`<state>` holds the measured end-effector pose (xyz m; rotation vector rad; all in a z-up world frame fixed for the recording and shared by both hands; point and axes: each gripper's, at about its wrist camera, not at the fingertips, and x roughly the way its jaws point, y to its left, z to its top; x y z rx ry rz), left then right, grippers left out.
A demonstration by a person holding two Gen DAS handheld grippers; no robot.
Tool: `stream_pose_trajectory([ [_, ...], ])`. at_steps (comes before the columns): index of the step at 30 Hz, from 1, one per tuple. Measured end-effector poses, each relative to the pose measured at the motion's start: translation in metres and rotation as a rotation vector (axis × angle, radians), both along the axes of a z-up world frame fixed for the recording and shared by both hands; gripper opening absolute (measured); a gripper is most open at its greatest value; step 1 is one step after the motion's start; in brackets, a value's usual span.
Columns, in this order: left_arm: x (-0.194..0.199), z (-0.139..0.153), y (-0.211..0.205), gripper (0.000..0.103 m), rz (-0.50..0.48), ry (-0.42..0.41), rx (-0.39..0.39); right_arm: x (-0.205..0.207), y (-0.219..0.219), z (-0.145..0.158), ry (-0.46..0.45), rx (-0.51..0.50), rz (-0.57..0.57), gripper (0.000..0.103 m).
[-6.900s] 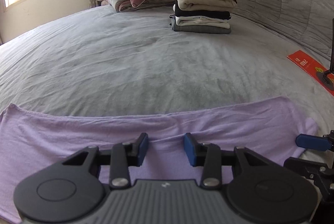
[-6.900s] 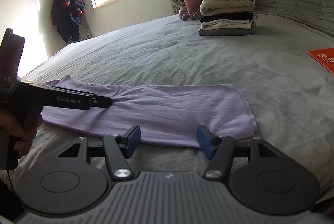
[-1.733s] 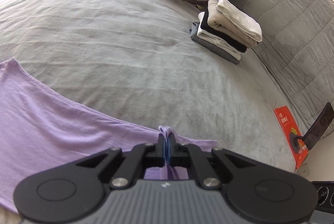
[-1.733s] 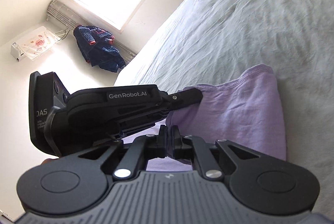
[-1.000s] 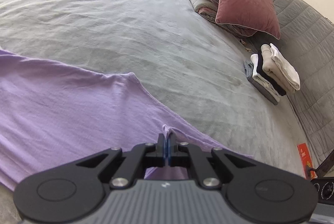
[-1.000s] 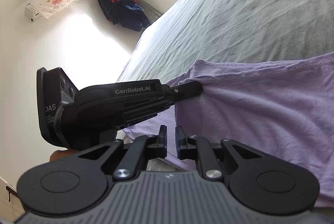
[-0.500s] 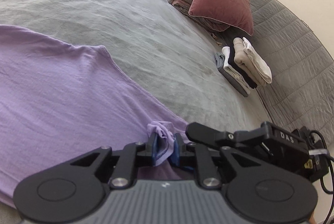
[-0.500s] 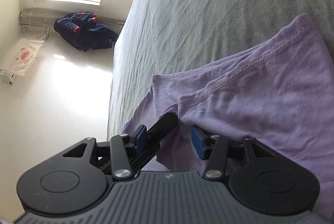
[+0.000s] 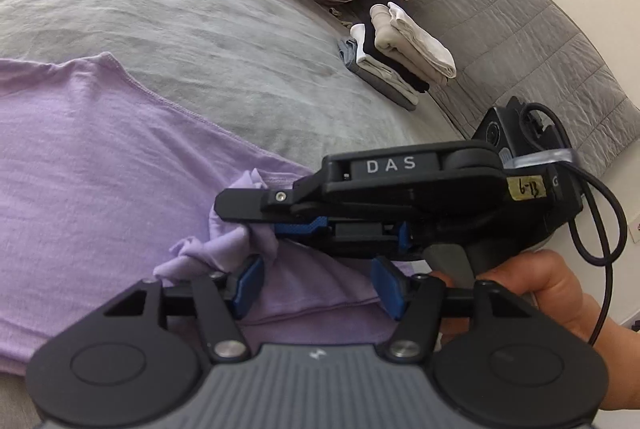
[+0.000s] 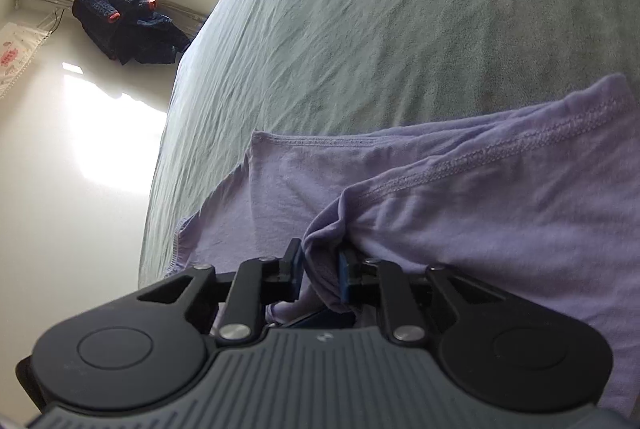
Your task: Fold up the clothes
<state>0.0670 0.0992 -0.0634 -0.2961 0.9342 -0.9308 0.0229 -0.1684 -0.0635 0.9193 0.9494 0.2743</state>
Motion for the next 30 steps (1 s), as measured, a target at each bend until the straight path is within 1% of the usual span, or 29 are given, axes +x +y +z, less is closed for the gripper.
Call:
stream_pose_trajectory([
  [2, -0.001, 0.004, 0.01, 0.061, 0.009, -0.004, -0.014, -0.004, -0.003, -0.001, -0.003, -0.01, 0.012, 0.008],
  [3, 0.0, 0.006, 0.016, 0.062, 0.03, -0.018, -0.018, -0.005, -0.006, -0.002, 0.001, 0.001, 0.013, 0.009],
  [5, 0.001, 0.009, 0.028, 0.065, 0.07, -0.048, -0.025, -0.009, -0.015, -0.004, 0.01, 0.033, 0.009, 0.009],
  [7, 0.002, 0.013, 0.039, 0.072, 0.111, -0.078, -0.032, -0.005, -0.02, -0.003, 0.018, 0.062, 0.014, 0.009],
  [9, 0.003, 0.016, 0.049, 0.073, 0.147, -0.106, -0.037, -0.005, -0.024, -0.005, 0.027, 0.081, 0.024, 0.009],
  [12, 0.008, 0.011, 0.038, 0.074, 0.1, -0.139, -0.015, 0.004, -0.02, -0.003, 0.044, 0.107, 0.043, 0.01],
  [16, 0.004, 0.006, 0.015, 0.074, -0.012, -0.201, 0.042, 0.007, -0.022, -0.003, 0.058, 0.128, 0.073, 0.011],
  [19, -0.003, 0.004, 0.005, 0.071, -0.072, -0.236, 0.084, 0.008, -0.031, -0.002, 0.064, 0.167, 0.061, 0.011],
  [20, -0.004, 0.004, 0.005, 0.068, -0.084, -0.233, 0.08, 0.012, -0.034, -0.002, 0.071, 0.184, 0.048, 0.011],
  [22, -0.006, 0.004, 0.005, 0.059, -0.108, -0.227, 0.071, 0.023, -0.038, -0.003, 0.088, 0.21, 0.017, 0.011],
  [25, -0.011, 0.006, 0.006, 0.056, -0.128, -0.227, 0.056, 0.027, -0.045, -0.01, 0.118, 0.238, -0.024, 0.012],
  [26, -0.013, 0.007, 0.006, 0.055, -0.128, -0.234, 0.065, 0.027, -0.045, -0.011, 0.128, 0.249, -0.027, 0.013],
  [27, -0.015, 0.007, 0.005, 0.055, -0.126, -0.24, 0.078, 0.026, -0.046, -0.012, 0.137, 0.258, -0.028, 0.02],
  [29, -0.017, 0.006, 0.003, 0.051, -0.122, -0.252, 0.109, 0.023, -0.045, -0.012, 0.142, 0.273, -0.021, 0.02],
  [30, -0.019, 0.006, 0.002, 0.047, -0.12, -0.258, 0.126, 0.021, -0.045, -0.011, 0.139, 0.279, -0.013, 0.023],
])
